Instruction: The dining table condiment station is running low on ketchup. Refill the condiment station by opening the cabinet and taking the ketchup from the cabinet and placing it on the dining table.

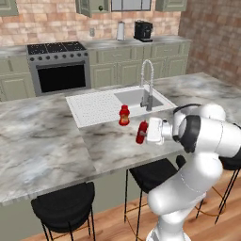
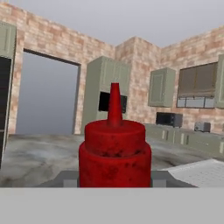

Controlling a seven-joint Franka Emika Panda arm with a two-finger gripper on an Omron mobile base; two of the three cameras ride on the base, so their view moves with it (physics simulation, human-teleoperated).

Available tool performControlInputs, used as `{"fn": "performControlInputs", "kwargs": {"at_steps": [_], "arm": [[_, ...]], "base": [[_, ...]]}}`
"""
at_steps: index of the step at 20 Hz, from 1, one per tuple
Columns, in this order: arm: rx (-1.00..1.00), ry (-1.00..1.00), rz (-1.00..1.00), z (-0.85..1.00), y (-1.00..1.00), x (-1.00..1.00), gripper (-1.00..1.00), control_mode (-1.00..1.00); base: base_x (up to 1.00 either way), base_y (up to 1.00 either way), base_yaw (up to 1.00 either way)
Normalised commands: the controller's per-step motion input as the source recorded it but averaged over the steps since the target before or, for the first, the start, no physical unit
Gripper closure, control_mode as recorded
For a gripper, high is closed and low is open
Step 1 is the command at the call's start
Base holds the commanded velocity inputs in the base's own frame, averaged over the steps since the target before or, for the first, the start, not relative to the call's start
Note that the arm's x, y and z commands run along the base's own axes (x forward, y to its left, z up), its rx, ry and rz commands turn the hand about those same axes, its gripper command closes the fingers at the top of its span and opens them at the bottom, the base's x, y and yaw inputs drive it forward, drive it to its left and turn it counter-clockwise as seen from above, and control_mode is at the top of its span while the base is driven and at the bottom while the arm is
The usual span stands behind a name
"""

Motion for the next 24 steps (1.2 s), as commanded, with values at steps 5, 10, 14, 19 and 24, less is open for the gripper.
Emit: {"fn": "performControlInputs", "kwargs": {"at_steps": [5,10,14,19,24], "arm": [[-0.11,0.0,0.0,-0.31,0.0,-0.01,1.0,-1.0],[-0.1,0.0,0.0,-0.15,0.0,0.07,1.0,-1.0],[-0.01,0.0,0.0,-0.01,0.0,0.39,1.0,-1.0],[0.0,0.01,0.0,-0.13,0.0,0.42,1.0,-1.0],[0.0,0.01,0.0,-0.27,0.0,0.28,1.0,-1.0]], "base": [[0.0,0.0,0.0],[0.0,0.0,0.0],[0.0,0.0,0.0],[0.0,0.0,0.0],[0.0,0.0,0.0]]}}
